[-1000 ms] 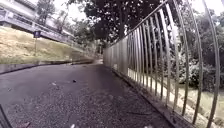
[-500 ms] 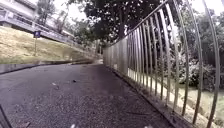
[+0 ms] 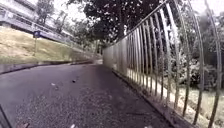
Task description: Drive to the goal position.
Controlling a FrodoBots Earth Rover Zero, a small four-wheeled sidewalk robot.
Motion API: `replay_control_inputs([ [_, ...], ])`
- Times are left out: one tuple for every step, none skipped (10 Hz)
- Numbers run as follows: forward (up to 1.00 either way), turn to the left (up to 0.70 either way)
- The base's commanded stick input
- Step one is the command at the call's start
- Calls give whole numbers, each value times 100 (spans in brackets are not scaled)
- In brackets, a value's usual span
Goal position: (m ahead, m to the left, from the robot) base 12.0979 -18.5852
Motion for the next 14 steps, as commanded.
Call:
replay_control_inputs([
  [70, 2],
  [40, 7],
  [0, 0],
  [0, 0],
  [0, 0],
  [0, 0],
  [0, 0],
  [0, 0],
  [0, 0],
  [11, 6],
  [58, 29],
  [70, 35],
  [70, 35],
  [70, 35],
])
